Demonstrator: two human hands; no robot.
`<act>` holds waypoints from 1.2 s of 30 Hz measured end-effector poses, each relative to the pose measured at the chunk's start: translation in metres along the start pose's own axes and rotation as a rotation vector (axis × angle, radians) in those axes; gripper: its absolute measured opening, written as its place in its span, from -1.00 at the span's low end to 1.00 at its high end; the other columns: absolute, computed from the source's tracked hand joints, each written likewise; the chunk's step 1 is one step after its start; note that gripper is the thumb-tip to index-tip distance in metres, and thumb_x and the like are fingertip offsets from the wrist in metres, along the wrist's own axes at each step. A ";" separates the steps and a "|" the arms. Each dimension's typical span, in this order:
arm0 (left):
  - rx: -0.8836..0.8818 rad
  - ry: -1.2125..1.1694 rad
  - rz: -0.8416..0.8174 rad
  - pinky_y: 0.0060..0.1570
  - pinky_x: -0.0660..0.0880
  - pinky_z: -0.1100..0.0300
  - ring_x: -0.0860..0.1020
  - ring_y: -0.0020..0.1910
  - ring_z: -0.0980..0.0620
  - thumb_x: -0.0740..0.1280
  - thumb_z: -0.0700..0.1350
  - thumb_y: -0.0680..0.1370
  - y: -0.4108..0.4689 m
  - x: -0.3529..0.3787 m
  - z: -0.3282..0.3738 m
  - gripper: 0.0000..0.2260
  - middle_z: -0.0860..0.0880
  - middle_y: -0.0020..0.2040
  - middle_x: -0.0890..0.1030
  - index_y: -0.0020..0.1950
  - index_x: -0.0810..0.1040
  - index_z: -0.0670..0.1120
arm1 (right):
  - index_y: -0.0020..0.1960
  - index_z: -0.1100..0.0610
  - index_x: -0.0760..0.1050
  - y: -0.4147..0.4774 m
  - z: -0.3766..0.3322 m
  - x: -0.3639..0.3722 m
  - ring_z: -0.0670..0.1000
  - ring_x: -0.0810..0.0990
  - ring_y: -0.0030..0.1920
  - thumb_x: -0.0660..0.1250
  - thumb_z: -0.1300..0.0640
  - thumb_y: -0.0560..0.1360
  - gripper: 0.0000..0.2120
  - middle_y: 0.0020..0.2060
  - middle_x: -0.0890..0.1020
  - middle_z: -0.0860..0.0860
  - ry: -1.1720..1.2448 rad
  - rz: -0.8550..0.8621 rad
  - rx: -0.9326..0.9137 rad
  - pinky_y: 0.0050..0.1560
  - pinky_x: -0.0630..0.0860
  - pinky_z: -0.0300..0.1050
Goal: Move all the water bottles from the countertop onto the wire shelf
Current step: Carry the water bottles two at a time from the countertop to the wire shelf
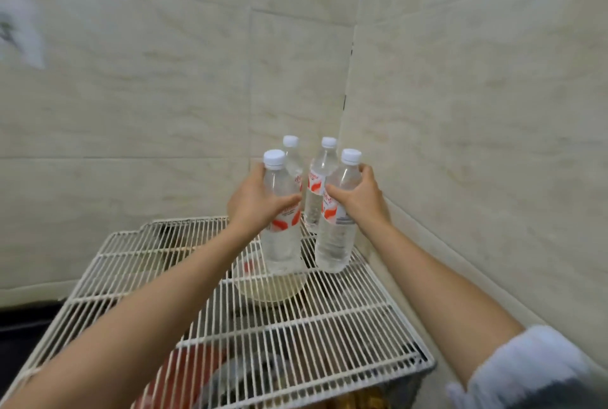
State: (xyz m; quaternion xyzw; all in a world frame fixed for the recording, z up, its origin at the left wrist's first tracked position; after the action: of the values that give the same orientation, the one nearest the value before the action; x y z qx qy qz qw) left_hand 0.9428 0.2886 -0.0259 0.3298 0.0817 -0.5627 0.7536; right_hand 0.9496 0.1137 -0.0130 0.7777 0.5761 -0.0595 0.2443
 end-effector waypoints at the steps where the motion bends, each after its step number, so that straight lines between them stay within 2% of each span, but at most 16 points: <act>1: -0.003 0.023 0.000 -0.06 0.55 0.00 0.59 -0.02 -0.03 0.49 0.11 0.27 0.004 0.005 0.001 -0.43 0.04 0.02 0.59 0.19 0.37 0.02 | 0.33 0.10 0.25 0.007 0.003 0.002 0.08 0.51 0.19 0.45 0.06 0.35 -0.36 0.24 0.52 0.07 -0.019 -0.005 0.000 -0.02 0.32 -0.23; 5: 0.000 0.097 0.012 -0.15 0.49 0.12 0.57 -0.03 0.00 0.48 0.09 0.31 0.021 0.020 0.005 -0.45 0.02 0.06 0.58 0.21 0.38 0.00 | 0.35 0.09 0.23 0.031 0.007 0.007 0.09 0.50 0.20 0.45 0.07 0.34 -0.33 0.24 0.51 0.08 -0.071 -0.019 -0.011 -0.03 0.31 -0.22; 7: -0.015 0.126 0.019 -0.16 0.51 0.10 0.56 -0.07 0.01 0.47 0.11 0.31 0.030 0.029 0.003 -0.46 0.00 0.07 0.59 0.19 0.38 0.00 | 0.34 0.09 0.25 0.040 0.013 0.009 0.09 0.51 0.18 0.46 0.05 0.33 -0.33 0.22 0.52 0.08 -0.088 -0.019 -0.003 -0.04 0.33 -0.21; 9: -0.032 0.167 0.032 -0.13 0.55 0.06 0.57 -0.09 0.02 0.45 0.19 0.28 0.035 0.037 0.002 -0.45 0.01 0.06 0.59 0.16 0.37 0.02 | 0.30 0.05 0.29 0.047 0.022 0.013 0.09 0.54 0.15 0.47 -0.05 0.27 -0.33 0.18 0.55 0.05 -0.125 -0.014 -0.004 0.00 0.41 -0.16; 13: -0.063 0.218 0.058 -0.07 0.55 -0.03 0.59 -0.03 -0.04 0.41 0.29 0.25 0.044 0.048 0.000 -0.33 0.00 0.09 0.57 0.26 0.32 0.05 | 0.21 -0.04 0.34 0.052 0.031 0.017 0.03 0.56 0.10 0.45 -0.19 0.19 -0.34 0.14 0.58 -0.03 -0.158 -0.037 -0.018 0.08 0.52 0.00; 18: -0.074 0.220 0.033 -0.17 0.59 -0.02 0.65 -0.21 -0.02 0.25 0.46 0.14 0.048 0.051 -0.011 -0.25 0.03 0.06 0.58 0.22 0.23 0.12 | 0.25 -0.03 0.33 0.051 0.032 0.016 0.01 0.54 0.15 0.48 -0.18 0.19 -0.30 0.18 0.55 -0.04 -0.116 -0.069 -0.044 0.13 0.49 0.01; 21: -0.021 0.158 0.018 -0.15 0.59 -0.05 0.64 -0.15 -0.04 0.33 0.39 0.19 0.045 0.052 -0.017 -0.24 0.04 0.12 0.55 0.28 0.23 0.09 | 0.37 0.04 0.26 0.046 0.033 0.015 0.01 0.46 0.26 0.52 -0.06 0.25 -0.22 0.28 0.47 -0.01 -0.029 -0.089 -0.059 0.18 0.40 -0.10; 23: 0.016 0.076 -0.010 -0.14 0.60 -0.08 0.62 -0.07 -0.04 0.37 0.39 0.15 0.044 0.051 -0.026 -0.19 0.03 0.12 0.55 0.30 0.23 0.10 | 0.41 0.06 0.20 0.041 0.032 0.013 -0.02 0.41 0.28 0.52 0.00 0.27 -0.19 0.32 0.43 0.02 0.006 -0.058 -0.080 0.18 0.34 -0.15; 26: -0.002 0.049 -0.047 0.12 0.51 -0.10 0.51 0.19 -0.06 0.41 0.37 0.16 0.030 0.044 -0.033 -0.10 -0.03 0.28 0.47 0.39 0.18 0.08 | 0.45 0.12 0.14 0.023 0.030 0.012 0.04 0.29 0.38 0.48 0.02 0.32 -0.18 0.38 0.33 0.09 -0.036 0.099 -0.132 0.30 0.25 -0.11; 29: -0.061 0.094 -0.054 0.28 0.40 -0.08 0.36 0.34 -0.06 0.44 0.16 0.31 0.006 0.026 -0.041 -0.11 -0.09 0.42 0.31 0.48 0.04 -0.01 | 0.41 0.17 0.21 0.001 0.027 0.028 0.11 0.23 0.41 0.45 0.04 0.36 -0.28 0.39 0.29 0.15 -0.085 0.201 -0.325 0.40 0.24 0.01; 33: -0.134 0.111 0.035 0.24 0.42 0.00 0.41 0.28 -0.06 0.39 0.04 0.43 -0.025 -0.016 -0.073 -0.28 -0.11 0.37 0.37 0.47 0.11 -0.07 | 0.36 0.17 0.30 -0.030 0.016 0.074 0.15 0.22 0.40 0.39 0.01 0.39 -0.39 0.37 0.30 0.19 -0.167 0.046 -0.474 0.38 0.20 0.03; 36: -0.201 0.145 0.106 0.23 0.41 -0.02 0.44 0.25 -0.09 0.35 -0.02 0.48 -0.053 -0.058 -0.096 -0.39 -0.15 0.35 0.39 0.44 0.19 -0.11 | 0.36 0.20 0.31 -0.054 0.003 0.109 0.17 0.21 0.42 0.38 0.07 0.43 -0.44 0.38 0.28 0.20 -0.123 -0.124 -0.465 0.39 0.17 0.03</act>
State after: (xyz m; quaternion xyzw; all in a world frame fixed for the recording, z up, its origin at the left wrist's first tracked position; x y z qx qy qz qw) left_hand 0.8987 0.3833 -0.0922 0.2965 0.1744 -0.4856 0.8036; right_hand 0.9360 0.2189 -0.0733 0.6587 0.6050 0.0125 0.4471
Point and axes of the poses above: each hand's wrist, its own y-axis towards the middle knuckle, its own x-axis out of the palm, z = x × y, the point moved 1 cm from there along y, towards the middle knuckle
